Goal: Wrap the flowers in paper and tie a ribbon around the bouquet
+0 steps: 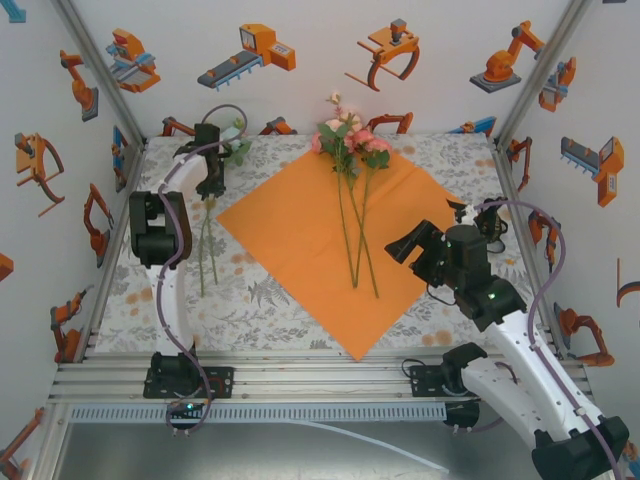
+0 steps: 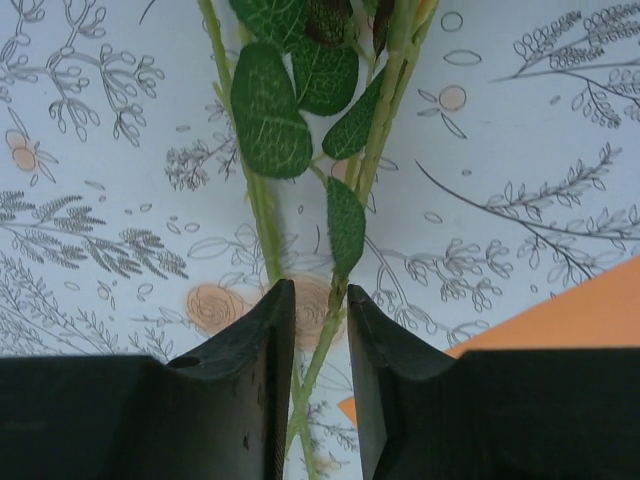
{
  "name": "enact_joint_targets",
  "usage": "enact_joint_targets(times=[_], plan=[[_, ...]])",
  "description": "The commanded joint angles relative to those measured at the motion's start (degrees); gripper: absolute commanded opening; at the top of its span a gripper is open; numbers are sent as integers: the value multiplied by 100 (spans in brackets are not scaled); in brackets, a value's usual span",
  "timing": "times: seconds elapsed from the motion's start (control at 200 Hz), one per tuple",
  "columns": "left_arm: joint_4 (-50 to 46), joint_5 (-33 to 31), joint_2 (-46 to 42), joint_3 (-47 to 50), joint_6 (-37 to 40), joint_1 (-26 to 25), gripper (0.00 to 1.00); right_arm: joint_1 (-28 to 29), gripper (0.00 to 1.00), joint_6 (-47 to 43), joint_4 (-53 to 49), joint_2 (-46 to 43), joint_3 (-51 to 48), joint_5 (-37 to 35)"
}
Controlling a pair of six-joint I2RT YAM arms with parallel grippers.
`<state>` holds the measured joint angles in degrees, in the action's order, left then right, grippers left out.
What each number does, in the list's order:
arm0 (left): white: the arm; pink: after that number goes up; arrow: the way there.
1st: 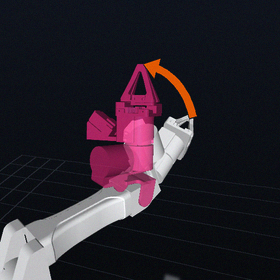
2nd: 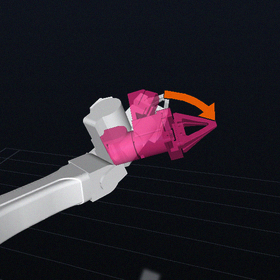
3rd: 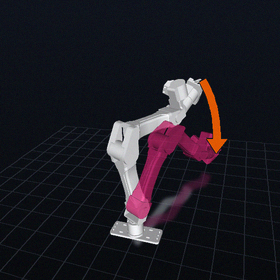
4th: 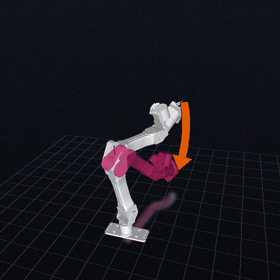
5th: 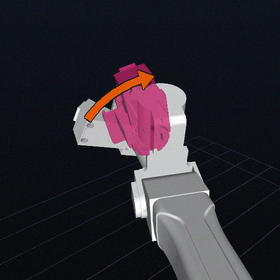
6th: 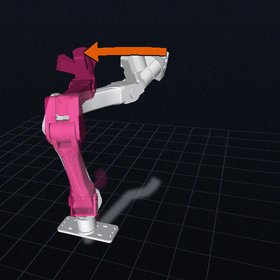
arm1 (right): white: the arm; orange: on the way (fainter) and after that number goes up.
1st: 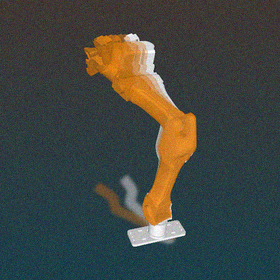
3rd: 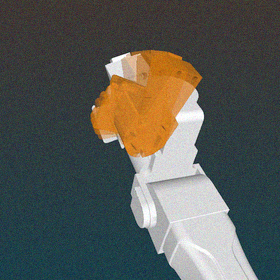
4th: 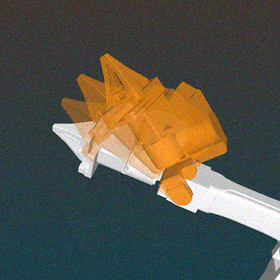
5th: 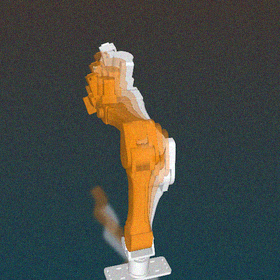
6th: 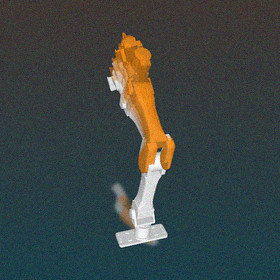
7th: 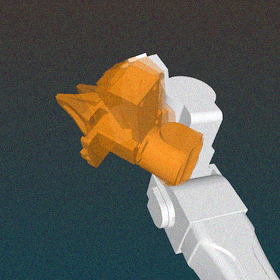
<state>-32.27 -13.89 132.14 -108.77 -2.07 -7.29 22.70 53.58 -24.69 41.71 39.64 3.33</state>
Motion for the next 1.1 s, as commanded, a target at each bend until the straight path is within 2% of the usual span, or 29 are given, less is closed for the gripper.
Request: enact_joint_targets(times=[0.0,0.13,0.27,0.406,0.576,0.716,0.796,0.881,0.991,1.096], plan=[[-539,2,193,-255,144,49,28,38,78,-45,7,38,270,-131],[-559,115,211,-304,132,66,21,35,78,-50,-2,90,299,-97],[-617,255,36,-325,-31,92,0,37,78,1,-19,33,264,-104],[-510,733,-622,-295,-470,74,0,38,78,5,-19,-22,272,-140],[-115,1908,-1671,-261,-1480,-64,0,38,78,25,-15,-5,273,-81],[675,2644,-2069,-189,-2482,-656,0,37,78,99,97,-16,179,-18],[991,2647,-1876,-445,-2806,-1228,0,34,78,109,123,-10,165,16],[1028,2776,-1296,-1084,-3105,-1782,0,33,78,117,54,-35,159,27],[601,2835,-203,-2466,-3245,-2431,0,35,78,130,-55,-171,99,2],[-7,2579,866,-3897,-3062,-2877,0,38,78,145,-160,-381,11,-56]])
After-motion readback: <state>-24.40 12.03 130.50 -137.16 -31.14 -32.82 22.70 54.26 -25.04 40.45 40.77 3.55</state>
